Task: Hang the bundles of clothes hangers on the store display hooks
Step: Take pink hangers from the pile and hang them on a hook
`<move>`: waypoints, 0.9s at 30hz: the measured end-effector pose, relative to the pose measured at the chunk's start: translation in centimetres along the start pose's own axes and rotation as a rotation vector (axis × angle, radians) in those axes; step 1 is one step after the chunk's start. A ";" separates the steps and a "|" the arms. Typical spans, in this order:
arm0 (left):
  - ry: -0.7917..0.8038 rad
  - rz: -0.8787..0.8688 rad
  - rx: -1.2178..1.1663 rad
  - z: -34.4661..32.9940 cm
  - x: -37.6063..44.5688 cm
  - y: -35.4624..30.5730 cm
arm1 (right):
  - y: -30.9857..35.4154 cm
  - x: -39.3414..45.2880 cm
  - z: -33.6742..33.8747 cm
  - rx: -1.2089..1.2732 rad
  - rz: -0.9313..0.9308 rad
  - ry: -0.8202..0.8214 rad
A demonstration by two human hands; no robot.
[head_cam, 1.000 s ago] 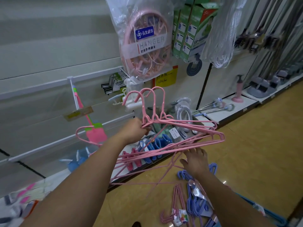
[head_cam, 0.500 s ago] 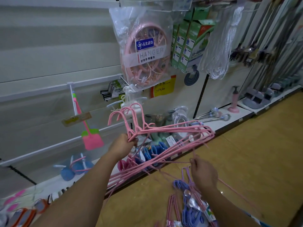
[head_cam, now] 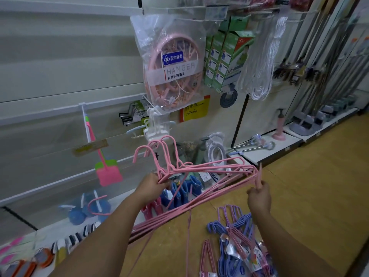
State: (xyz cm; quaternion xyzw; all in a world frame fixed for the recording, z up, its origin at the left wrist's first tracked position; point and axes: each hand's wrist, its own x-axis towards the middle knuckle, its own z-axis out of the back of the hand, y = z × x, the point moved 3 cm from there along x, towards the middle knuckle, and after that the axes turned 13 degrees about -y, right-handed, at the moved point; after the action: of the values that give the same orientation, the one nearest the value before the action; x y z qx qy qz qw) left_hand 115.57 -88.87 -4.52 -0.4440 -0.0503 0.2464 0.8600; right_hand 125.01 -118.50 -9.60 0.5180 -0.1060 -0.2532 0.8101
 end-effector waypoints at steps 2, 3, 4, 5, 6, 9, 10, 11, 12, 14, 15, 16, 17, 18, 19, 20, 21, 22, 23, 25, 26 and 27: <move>-0.013 0.006 -0.048 0.0 -0.5 0.1 | 0.4 -0.5 -1.0 0.330 -0.229 0.156; -0.014 0.009 -0.068 0.0 -0.8 0.1 | 0.4 -0.7 -1.5 0.488 -0.351 0.217; -0.005 0.016 -0.080 -0.1 -1.2 0.2 | 0.5 -0.7 -2.0 0.624 -0.457 0.262; 0.005 0.026 -0.088 -0.1 -1.5 0.3 | 0.6 -0.6 -2.4 0.713 -0.532 0.292; 0.016 0.041 -0.092 -0.2 -1.7 0.5 | 0.6 -0.5 -2.7 0.763 -0.570 0.312; 0.048 0.098 -0.109 -0.1 -2.2 1.0 | 1.4 -1.0 -3.2 0.833 -0.580 0.295; 0.058 0.113 -0.124 0.0 -2.3 1.0 | 1.7 -1.3 -3.2 0.863 -0.597 0.256; 0.062 0.121 -0.132 0.0 -2.4 1.0 | 2.1 -1.5 -3.2 0.894 -0.625 0.197; 0.063 0.119 -0.130 0.1 -2.5 0.9 | 2.3 -1.6 -3.3 0.910 -0.646 0.136; 0.057 0.112 -0.118 0.3 -2.5 0.8 | 2.6 -1.5 -3.8 0.885 -0.614 0.054; 0.047 0.110 -0.111 0.5 -2.6 0.7 | 2.7 -1.5 -4.0 0.828 -0.565 0.056; 0.033 0.107 -0.107 0.6 -2.6 0.6 | 2.7 -1.6 -4.2 0.758 -0.513 0.082; 0.017 0.104 -0.106 0.7 -2.7 0.5 | 2.5 -1.9 -4.4 0.692 -0.465 0.125; 0.002 0.101 -0.106 0.9 -2.7 0.4 | 2.2 -2.4 -4.6 0.645 -0.434 0.173; -0.013 0.099 -0.110 0.9 -2.7 0.1 | 2.1 -3.1 -4.9 0.627 -0.416 0.223; -0.027 0.098 -0.119 0.9 -2.6 -0.1 | 1.9 -3.7 -5.2 0.621 -0.406 0.268; -0.039 0.099 -0.130 0.8 -2.4 -0.3 | 1.6 -4.3 -5.7 0.615 -0.397 0.299; -0.047 0.099 -0.133 0.6 -2.3 -0.5 | 1.3 -4.9 -6.2 0.584 -0.388 0.316; -0.054 0.101 -0.128 0.5 -2.2 -0.7 | 1.1 -5.4 -6.6 0.531 -0.384 0.329; -0.072 0.102 -0.113 0.0 -2.1 -1.1 | 0.6 -6.5 -7.1 0.409 -0.379 0.403; -0.086 0.101 -0.109 -0.1 -2.1 -1.2 | 0.4 -7.1 -7.1 0.385 -0.395 0.455; -0.100 0.099 -0.112 -0.3 -2.1 -1.3 | 0.2 -7.7 -7.1 0.383 -0.409 0.500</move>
State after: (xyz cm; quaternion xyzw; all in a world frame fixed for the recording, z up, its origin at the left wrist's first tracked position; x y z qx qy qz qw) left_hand 114.29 -90.68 -3.40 -0.4805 -0.0848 0.3074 0.8170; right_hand 121.62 -108.85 -11.83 0.7164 0.1552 -0.2511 0.6321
